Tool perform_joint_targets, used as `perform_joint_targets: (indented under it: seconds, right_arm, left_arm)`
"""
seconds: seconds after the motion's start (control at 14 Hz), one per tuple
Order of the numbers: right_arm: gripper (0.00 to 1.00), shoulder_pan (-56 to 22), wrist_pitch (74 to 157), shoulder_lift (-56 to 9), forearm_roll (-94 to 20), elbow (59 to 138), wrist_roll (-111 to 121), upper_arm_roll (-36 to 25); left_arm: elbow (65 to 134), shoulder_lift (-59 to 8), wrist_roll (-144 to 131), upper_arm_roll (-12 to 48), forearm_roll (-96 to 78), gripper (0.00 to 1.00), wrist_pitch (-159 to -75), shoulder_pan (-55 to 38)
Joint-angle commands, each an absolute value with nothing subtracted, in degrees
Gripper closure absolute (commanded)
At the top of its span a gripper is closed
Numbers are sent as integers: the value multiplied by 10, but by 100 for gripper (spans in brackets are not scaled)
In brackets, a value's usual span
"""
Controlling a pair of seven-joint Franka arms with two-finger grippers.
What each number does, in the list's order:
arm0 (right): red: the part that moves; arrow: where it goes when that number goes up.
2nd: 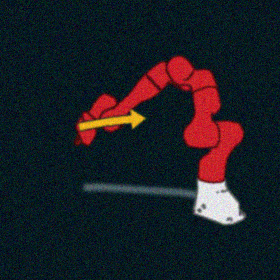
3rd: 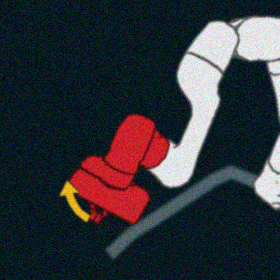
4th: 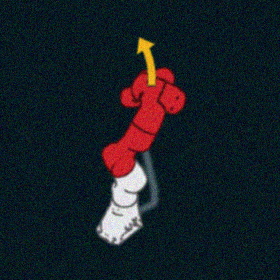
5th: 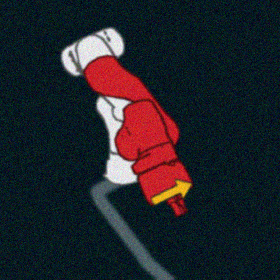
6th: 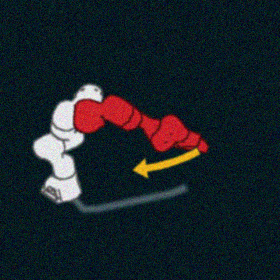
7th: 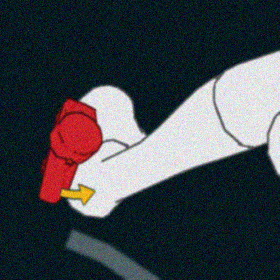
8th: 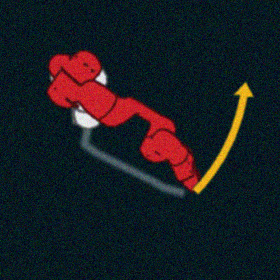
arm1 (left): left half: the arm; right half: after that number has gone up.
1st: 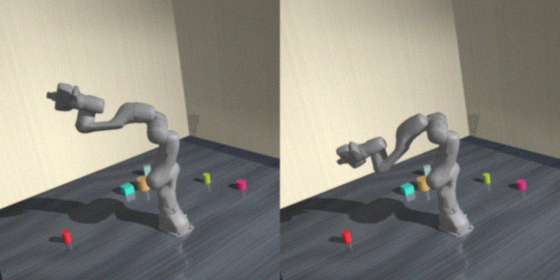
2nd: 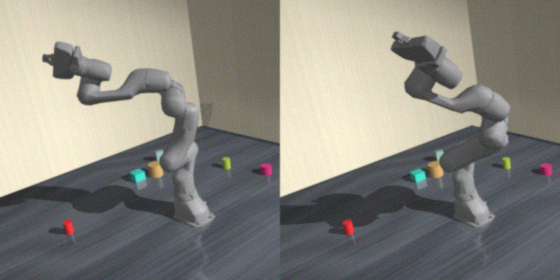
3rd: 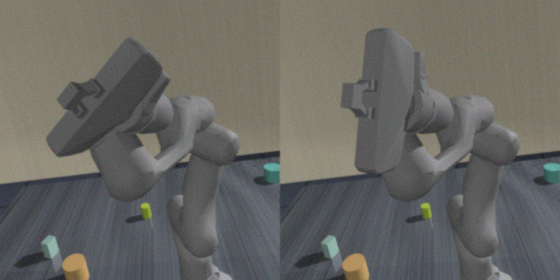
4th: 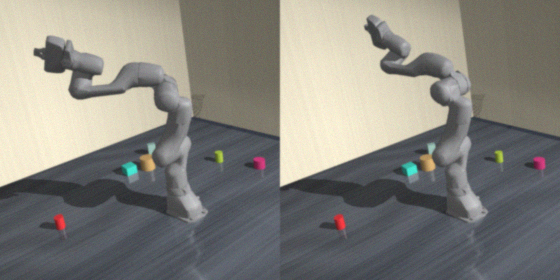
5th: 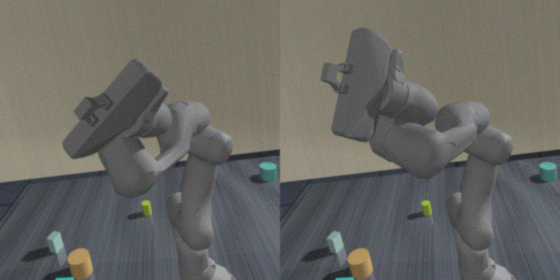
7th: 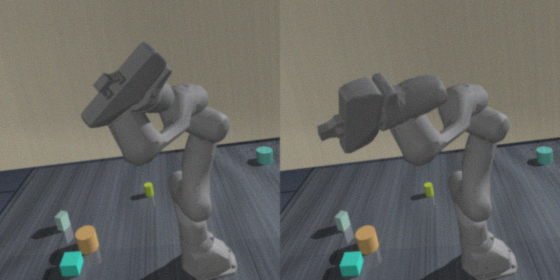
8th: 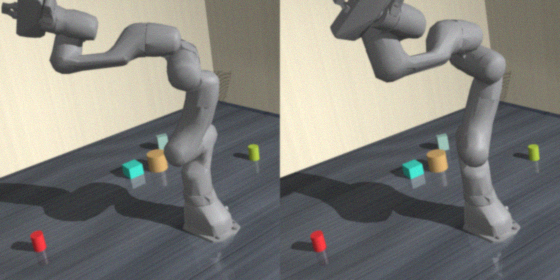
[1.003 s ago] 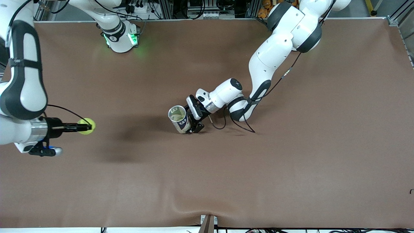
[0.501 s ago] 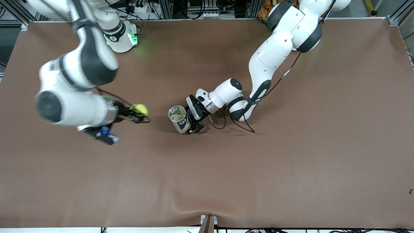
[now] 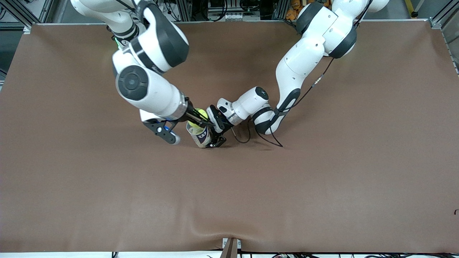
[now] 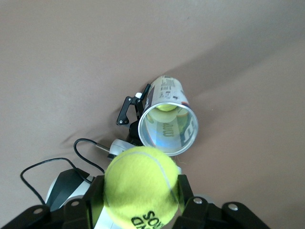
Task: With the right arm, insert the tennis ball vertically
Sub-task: 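Carry the second ball with the right gripper and drop it into the tube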
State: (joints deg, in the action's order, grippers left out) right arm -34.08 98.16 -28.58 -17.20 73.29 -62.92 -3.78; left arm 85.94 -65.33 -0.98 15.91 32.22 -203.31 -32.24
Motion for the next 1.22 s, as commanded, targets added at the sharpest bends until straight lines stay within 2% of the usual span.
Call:
perform_joint_targets:
  seconds: [0.0,0.79,0.93,1.0,1.15]
  right_arm:
    - [100,-354,981,-303,-168,729,-638,-48]
    - [98,-345,997,-308,-134,780,-613,-48]
    - [58,-331,996,-309,-137,780,-607,-49]
    - [1,-314,994,-309,-142,777,-598,-48]
    - [0,-309,991,-302,-142,772,-586,-47]
  left_arm:
    - [867,-643,-11,162,333,3,-2038,-318]
    - [867,-642,-11,162,333,3,-2038,-318]
    - [867,-642,-11,162,333,3,-2038,-318]
    - [867,-642,-11,162,333,3,-2038,-318]
    - [867,-642,-11,162,332,3,-2038,-318]
